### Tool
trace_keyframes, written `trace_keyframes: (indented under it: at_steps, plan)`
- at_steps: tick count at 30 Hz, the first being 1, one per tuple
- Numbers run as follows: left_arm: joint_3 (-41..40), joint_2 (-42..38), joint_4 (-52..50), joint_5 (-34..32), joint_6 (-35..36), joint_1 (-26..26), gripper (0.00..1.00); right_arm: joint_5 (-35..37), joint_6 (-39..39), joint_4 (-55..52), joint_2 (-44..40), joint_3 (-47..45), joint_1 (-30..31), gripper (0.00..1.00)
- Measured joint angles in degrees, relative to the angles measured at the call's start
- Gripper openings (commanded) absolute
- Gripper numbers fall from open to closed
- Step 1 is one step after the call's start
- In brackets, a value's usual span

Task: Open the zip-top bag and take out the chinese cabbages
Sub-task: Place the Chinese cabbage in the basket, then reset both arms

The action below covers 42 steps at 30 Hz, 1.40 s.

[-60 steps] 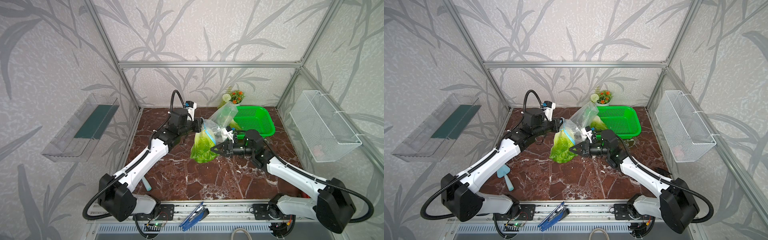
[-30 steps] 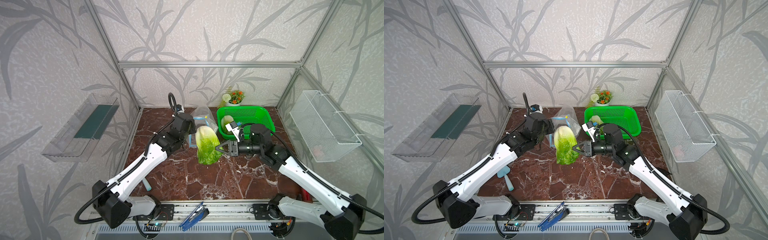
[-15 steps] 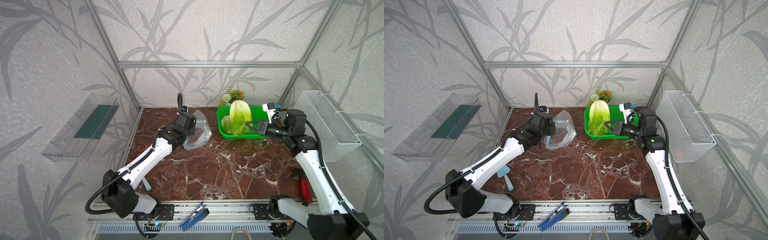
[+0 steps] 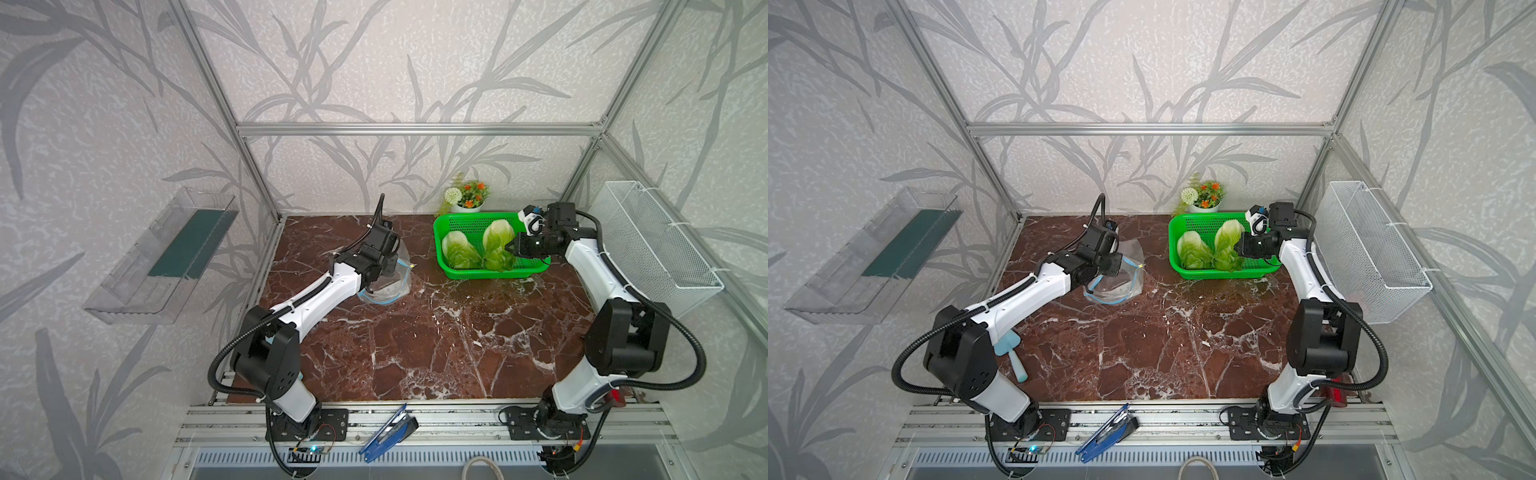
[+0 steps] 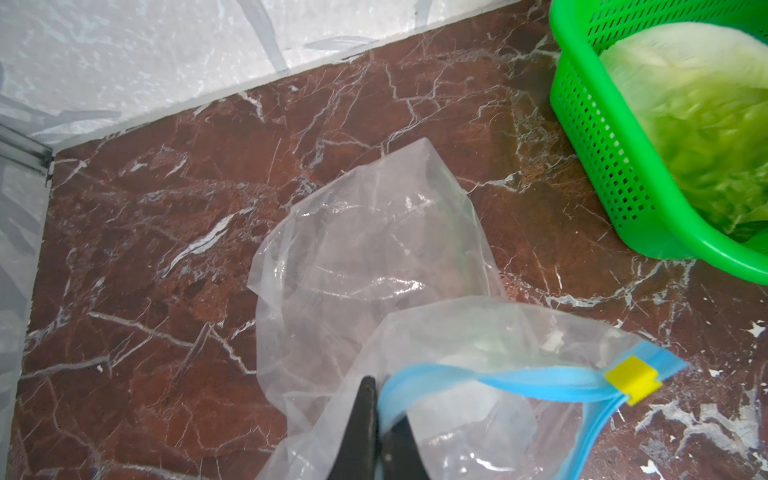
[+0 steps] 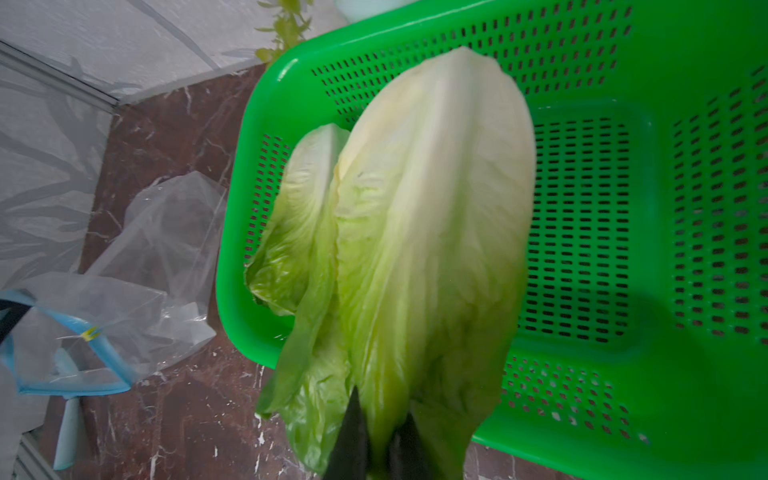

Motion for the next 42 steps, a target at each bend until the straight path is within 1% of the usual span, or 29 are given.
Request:
trace_keyframes:
  at_steps: [1,2,3,4,5,6,8,9,10,11,12,14,16,19,22,24,26,29,32,34,36,39,42]
  plan:
    - [0.0,0.0,0.2,0.3,0.2,0.0,0.00,0.5,-0.3,-0.3,1.2,1.2,-0.1,0.22]
    - [0.0,0.0,0.5,0.6,0.4,0.0,0.06,0.9,-0.7,-0.3,2.7,2.7,-0.1,0.33]
    - [0.0,0.0,0.7,0.9,0.6,0.0,0.12,1.4,-1.1,-0.2,4.1,4.3,-0.1,0.47]
    - [0.0,0.0,1.0,1.1,0.7,0.0,0.18,1.8,-1.1,-0.2,5.3,5.6,-0.1,0.52]
    - [0.0,0.0,1.2,1.3,1.0,0.0,0.30,2.4,-1.6,-0.3,6.8,7.0,-0.1,0.59]
    - [0.0,0.0,1.3,1.5,1.1,0.0,0.43,3.3,-1.8,-0.5,7.9,8.2,-0.1,0.64]
    - [0.0,0.0,1.4,2.0,1.2,0.0,0.61,4.6,-2.2,-0.9,9.6,10.1,-0.1,0.72]
    - [0.0,0.0,1.4,2.2,1.1,0.0,0.68,5.3,-2.2,-1.5,10.0,10.8,-0.1,0.92]
    - [0.0,0.0,1.3,2.3,1.2,0.0,0.75,5.6,-2.3,-1.9,10.1,11.0,-0.1,0.99]
    - [0.0,0.0,1.3,2.5,1.2,0.0,0.94,5.8,-2.2,-2.4,9.9,11.1,-0.1,0.99]
    - [0.0,-0.2,1.2,2.6,1.4,0.0,0.99,6.2,-2.3,-2.8,9.5,11.1,-0.1,0.99]
    - [0.0,-0.8,1.2,2.8,1.3,0.0,0.99,6.5,-2.1,-2.7,7.8,10.2,0.0,0.99]
    - [0.0,-2.1,1.2,3.1,1.4,0.0,0.99,6.8,-1.8,-2.0,3.9,7.0,0.1,0.99]
    - [0.0,-6.1,1.2,3.6,1.4,0.0,0.99,6.8,-0.5,0.5,-6.5,-0.7,0.3,0.99]
    - [-0.6,-12.7,2.1,3.3,1.4,0.0,0.99,6.6,1.3,6.1,-20.5,-10.1,0.6,0.99]
    - [-2.5,-19.3,3.8,1.8,1.4,0.3,0.99,6.4,2.4,10.8,-29.5,-16.1,0.8,0.99]
    - [-5.4,-25.8,5.9,-0.5,1.3,0.9,0.99,6.3,3.6,17.5,-37.6,-23.6,0.9,0.99]
    - [-11.4,-34.0,9.1,-5.4,1.2,4.3,0.99,7.8,5.0,27.0,-46.5,-35.9,1.0,0.99]
    - [-18.2,-38.3,10.6,-10.8,-0.3,9.4,0.99,10.2,4.9,35.0,-49.9,-47.1,1.1,0.99]
    - [-23.9,-39.4,12.7,-14.1,-1.8,12.0,0.99,12.6,4.0,39.0,-49.8,-53.8,1.2,0.99]
    - [-31.2,-39.3,15.6,-16.3,-2.9,14.4,0.99,15.1,2.7,41.6,-49.1,-59.1,1.2,0.99]
    - [-39.7,-38.4,17.9,-18.7,-4.2,17.4,0.99,17.3,1.4,46.7,-45.9,-62.9,1.2,0.99]
    - [-44.1,-36.4,21.5,-19.7,-4.4,20.0,0.99,18.4,0.7,54.4,-40.9,-65.1,1.3,0.99]
